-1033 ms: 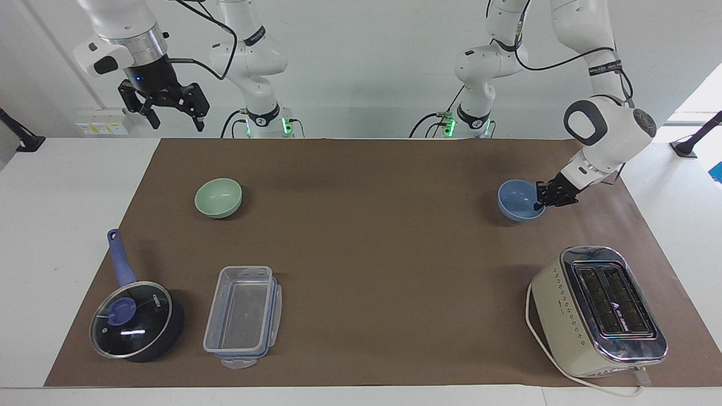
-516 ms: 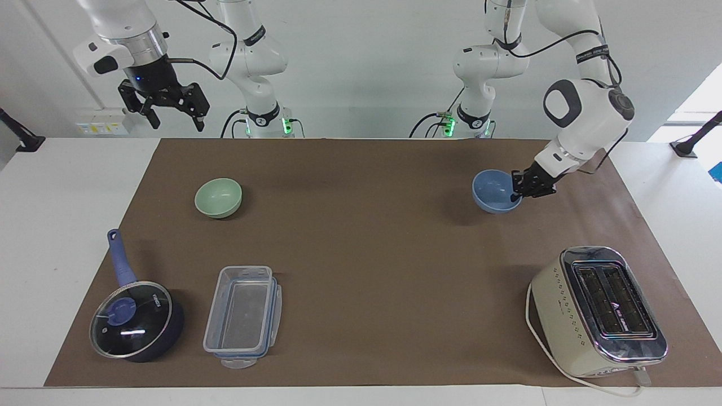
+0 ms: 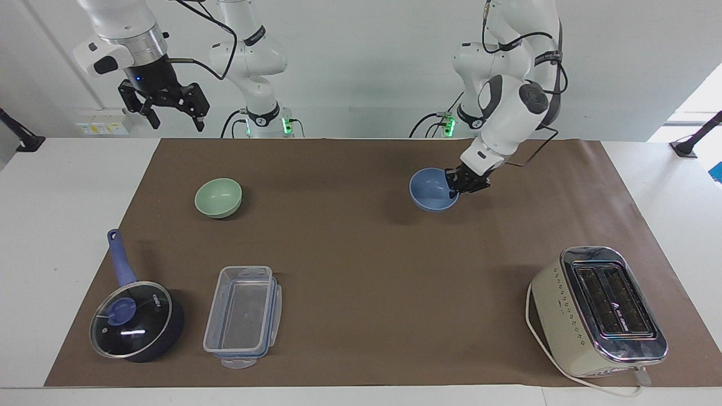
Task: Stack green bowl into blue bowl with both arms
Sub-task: 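Slide the blue bowl with the left gripper toward the table center, then release the blue bowl with the left gripper while the right gripper reaches the green bowl, then grasp the green bowl rim with the right gripper and lift, then carry the green bowl with the right gripper and lower it into the blue bowl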
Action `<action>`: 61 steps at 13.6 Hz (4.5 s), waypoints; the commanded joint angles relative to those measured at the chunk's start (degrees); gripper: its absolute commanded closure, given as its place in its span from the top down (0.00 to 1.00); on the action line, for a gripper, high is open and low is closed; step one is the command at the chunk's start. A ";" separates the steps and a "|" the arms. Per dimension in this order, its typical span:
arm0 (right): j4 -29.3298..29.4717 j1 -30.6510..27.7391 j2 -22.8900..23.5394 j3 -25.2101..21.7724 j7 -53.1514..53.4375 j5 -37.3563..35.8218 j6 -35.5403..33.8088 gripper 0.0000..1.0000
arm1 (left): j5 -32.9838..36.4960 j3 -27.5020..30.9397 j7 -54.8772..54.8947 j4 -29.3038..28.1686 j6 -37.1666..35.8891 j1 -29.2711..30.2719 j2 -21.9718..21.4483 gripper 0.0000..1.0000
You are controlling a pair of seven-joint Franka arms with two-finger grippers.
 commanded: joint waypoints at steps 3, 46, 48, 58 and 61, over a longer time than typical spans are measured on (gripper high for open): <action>-0.90 -0.28 -1.00 -0.16 -0.76 0.92 -0.24 1.00 | -0.42 1.04 -9.51 -1.38 11.12 -11.82 4.17 0.00; -45.74 -12.33 1.72 -0.68 -19.65 0.56 45.23 0.00 | 16.19 1.92 20.81 39.67 -42.64 16.37 3.13 1.00; -42.14 -11.89 1.72 -0.51 -19.65 0.48 41.17 0.00 | 16.19 1.92 20.89 39.67 -42.64 16.37 3.13 1.00; -25.69 -1.80 3.66 0.90 -11.85 5.31 28.24 0.00 | 16.19 1.92 21.24 38.17 -42.64 16.37 2.16 1.00; -23.76 6.72 4.53 0.90 -0.70 8.98 28.94 0.00 | 16.19 1.92 21.24 38.09 -42.64 16.29 2.16 1.00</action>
